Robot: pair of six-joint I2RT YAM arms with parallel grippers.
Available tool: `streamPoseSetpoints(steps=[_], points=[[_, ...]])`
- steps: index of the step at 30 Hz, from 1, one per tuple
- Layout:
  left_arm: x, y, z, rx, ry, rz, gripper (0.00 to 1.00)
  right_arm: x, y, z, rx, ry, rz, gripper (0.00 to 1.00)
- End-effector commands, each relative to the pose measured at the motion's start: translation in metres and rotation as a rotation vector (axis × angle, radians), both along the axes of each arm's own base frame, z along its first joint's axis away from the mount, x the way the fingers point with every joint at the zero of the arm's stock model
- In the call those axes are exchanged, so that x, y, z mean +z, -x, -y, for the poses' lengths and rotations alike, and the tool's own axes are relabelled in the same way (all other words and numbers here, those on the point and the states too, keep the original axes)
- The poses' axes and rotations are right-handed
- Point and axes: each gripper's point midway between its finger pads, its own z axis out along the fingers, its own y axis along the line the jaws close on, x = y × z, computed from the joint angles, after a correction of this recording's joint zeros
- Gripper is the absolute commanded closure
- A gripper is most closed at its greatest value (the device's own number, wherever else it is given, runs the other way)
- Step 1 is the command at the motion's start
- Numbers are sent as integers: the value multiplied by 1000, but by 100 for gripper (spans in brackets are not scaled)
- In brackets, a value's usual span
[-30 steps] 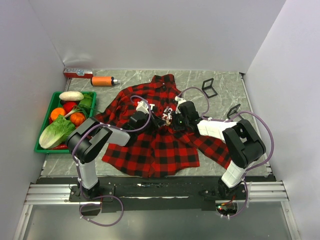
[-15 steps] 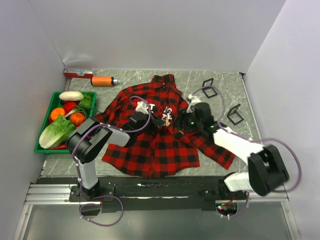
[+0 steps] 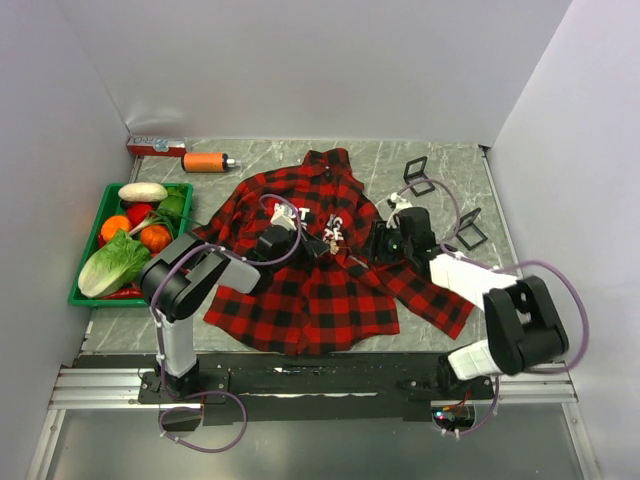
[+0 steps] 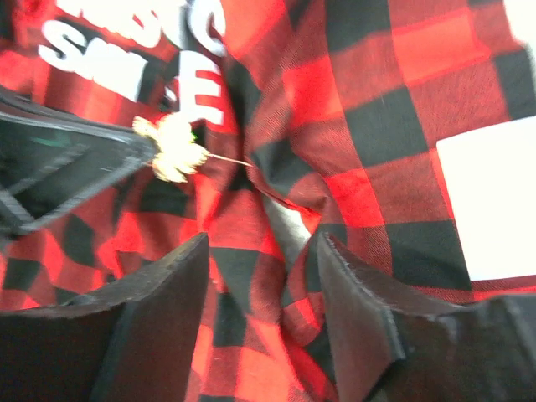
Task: Pin the brooch onto the clothing
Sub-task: Cross the clothing with brooches at the center of the board.
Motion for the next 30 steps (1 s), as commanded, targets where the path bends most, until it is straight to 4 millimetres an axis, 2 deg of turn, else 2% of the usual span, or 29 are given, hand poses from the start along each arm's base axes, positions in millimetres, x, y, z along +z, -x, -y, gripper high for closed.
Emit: streamPoseSetpoints(steps=[1,2,7,15,25,30], points=[[0,-2,-1,-24,14,47,99,1,-23,-5,4,-4,30,46],[-1,-1,0,-32,14,46,99,-7,-25,-6,6,2,13,47],[-10,-2,-6,-39,25,41,99,-16,-33,-11,22,4,-2,55],[-6,-1,-1,-70,67,54,99,-5,-38,-30,89,-54,43,59],[-9,2,0,-93,84,64,99,-29,-42,-46,125,-74,-10,66],[-11,5,0,-106,84,76,99,-27,-46,-54,148,-105,3,69]])
